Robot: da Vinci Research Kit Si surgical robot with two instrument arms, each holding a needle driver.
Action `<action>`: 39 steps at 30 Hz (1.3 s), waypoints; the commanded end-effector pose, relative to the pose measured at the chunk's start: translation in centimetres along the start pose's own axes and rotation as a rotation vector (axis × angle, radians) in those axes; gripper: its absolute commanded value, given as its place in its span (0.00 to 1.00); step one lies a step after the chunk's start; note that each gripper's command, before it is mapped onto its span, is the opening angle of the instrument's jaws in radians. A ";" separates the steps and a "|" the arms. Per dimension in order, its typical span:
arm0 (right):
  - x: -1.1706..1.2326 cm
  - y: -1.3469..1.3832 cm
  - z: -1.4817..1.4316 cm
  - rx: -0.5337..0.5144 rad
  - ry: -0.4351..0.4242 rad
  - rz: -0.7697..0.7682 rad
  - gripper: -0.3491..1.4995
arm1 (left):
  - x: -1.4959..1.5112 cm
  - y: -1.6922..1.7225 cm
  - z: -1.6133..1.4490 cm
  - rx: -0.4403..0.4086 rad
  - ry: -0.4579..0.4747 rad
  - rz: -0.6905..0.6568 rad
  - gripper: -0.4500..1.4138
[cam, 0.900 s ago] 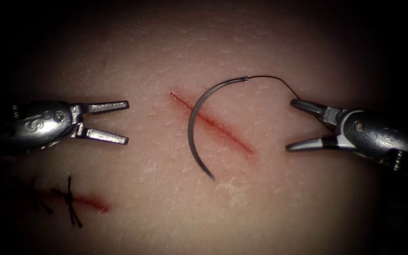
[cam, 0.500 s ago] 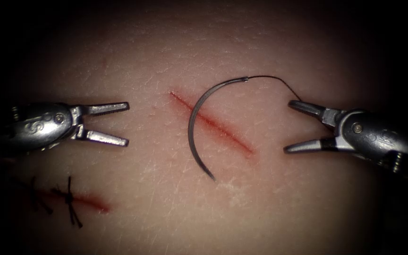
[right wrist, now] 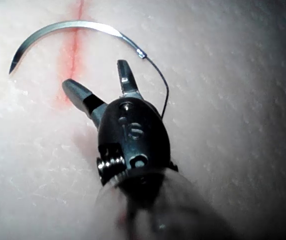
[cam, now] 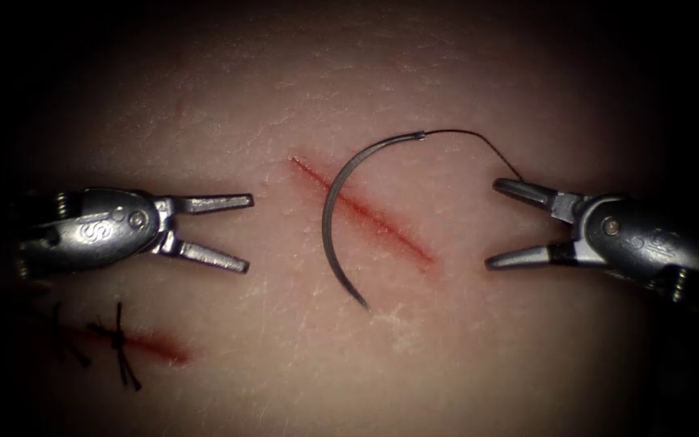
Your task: Wound Closure
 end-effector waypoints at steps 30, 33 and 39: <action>-0.01 -0.08 0.06 0.008 -0.001 0.001 0.74 | 0.04 0.01 1.15 -0.077 -0.477 0.098 0.59; 0.00 -0.08 0.06 0.008 -0.001 0.001 0.74 | -0.02 0.04 1.17 -0.096 -0.504 0.105 0.59; 0.02 -0.09 0.08 0.007 -0.001 0.002 0.74 | -0.07 0.00 1.25 -0.101 -0.548 0.123 0.59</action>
